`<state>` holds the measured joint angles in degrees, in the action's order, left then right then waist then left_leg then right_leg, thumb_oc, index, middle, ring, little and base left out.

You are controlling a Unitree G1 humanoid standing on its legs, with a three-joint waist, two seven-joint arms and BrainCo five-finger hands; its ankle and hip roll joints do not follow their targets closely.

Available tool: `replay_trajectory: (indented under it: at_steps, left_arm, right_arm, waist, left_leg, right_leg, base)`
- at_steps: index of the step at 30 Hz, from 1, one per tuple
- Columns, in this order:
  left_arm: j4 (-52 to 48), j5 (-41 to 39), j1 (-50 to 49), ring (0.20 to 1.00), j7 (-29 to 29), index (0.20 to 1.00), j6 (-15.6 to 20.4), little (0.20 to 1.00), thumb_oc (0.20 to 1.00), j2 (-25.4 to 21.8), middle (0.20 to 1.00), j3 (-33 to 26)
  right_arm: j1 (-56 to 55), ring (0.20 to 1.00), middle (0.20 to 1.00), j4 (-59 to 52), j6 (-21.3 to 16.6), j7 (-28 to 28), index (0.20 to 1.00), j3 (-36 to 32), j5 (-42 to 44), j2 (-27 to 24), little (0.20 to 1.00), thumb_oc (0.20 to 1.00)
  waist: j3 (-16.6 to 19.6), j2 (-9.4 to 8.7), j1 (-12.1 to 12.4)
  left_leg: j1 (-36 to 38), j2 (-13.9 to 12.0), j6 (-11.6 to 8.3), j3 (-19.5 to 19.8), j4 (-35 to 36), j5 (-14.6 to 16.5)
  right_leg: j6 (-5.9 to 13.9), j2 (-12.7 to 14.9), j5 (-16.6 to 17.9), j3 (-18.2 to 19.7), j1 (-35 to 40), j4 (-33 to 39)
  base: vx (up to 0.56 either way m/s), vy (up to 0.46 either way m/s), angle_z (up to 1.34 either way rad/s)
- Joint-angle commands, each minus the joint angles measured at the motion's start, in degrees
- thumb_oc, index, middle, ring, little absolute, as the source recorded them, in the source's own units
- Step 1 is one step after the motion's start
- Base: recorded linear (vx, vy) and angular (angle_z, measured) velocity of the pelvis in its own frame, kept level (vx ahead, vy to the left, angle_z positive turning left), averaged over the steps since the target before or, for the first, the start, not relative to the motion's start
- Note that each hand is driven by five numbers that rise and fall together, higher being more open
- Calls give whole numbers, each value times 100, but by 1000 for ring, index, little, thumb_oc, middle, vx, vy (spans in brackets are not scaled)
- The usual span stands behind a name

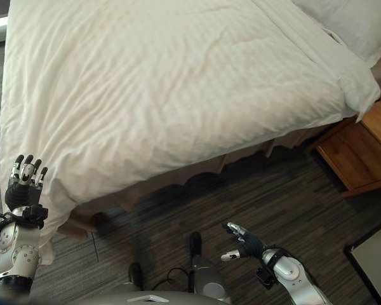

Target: Making the bed.

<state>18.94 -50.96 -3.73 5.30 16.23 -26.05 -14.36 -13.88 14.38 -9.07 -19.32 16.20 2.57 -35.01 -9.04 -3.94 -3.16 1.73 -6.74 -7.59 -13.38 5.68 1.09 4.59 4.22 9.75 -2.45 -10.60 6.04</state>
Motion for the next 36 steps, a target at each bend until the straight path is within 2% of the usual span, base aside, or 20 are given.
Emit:
replay_trajectory:
  at_steps: [1, 11, 19, 36]
  left_arm:
    - [56, 318, 176, 1000, 64, 1000, 302, 1000, 1000, -415, 1000, -144]
    - [195, 508, 58, 1000, -29, 1000, 287, 1000, 1000, -379, 1000, -263]
    - [353, 327, 131, 1000, -180, 1000, 378, 1000, 1000, -257, 1000, -449]
    - [389, 467, 45, 1000, -205, 1000, 352, 1000, 1000, -258, 1000, -475]
  right_arm:
    - [136, 1000, 1000, -150, -232, 0, 1000, -2, 31, -66, 1000, 1000]
    - [78, 1000, 1000, -154, -212, -52, 1000, -35, -22, -113, 1000, 1000]
    - [103, 1000, 1000, -130, -206, -12, 1000, -1, -51, -94, 1000, 1000]
    - [113, 1000, 1000, -75, -173, -39, 1000, 33, -81, -116, 1000, 1000]
  waist:
    - [24, 63, -69]
    - [41, 96, -50]
    - [28, 65, -35]
    - [20, 84, 1]
  left_leg:
    - [-394, 139, 476, 275, -68, -293]
    - [-382, 138, 477, 292, -68, -286]
    - [-386, 132, 479, 292, -68, -284]
    - [-363, 137, 480, 301, -68, -279]
  right_leg:
    - [386, 346, -570, 43, 544, -176]
    - [388, 348, -579, 1, 572, -157]
    - [388, 348, -578, 4, 579, -154]
    - [378, 351, -577, -6, 594, -154]
  base:
    - [0, 0, 0]
    - [0, 1, 1]
    - [0, 0, 0]
    - [0, 0, 0]
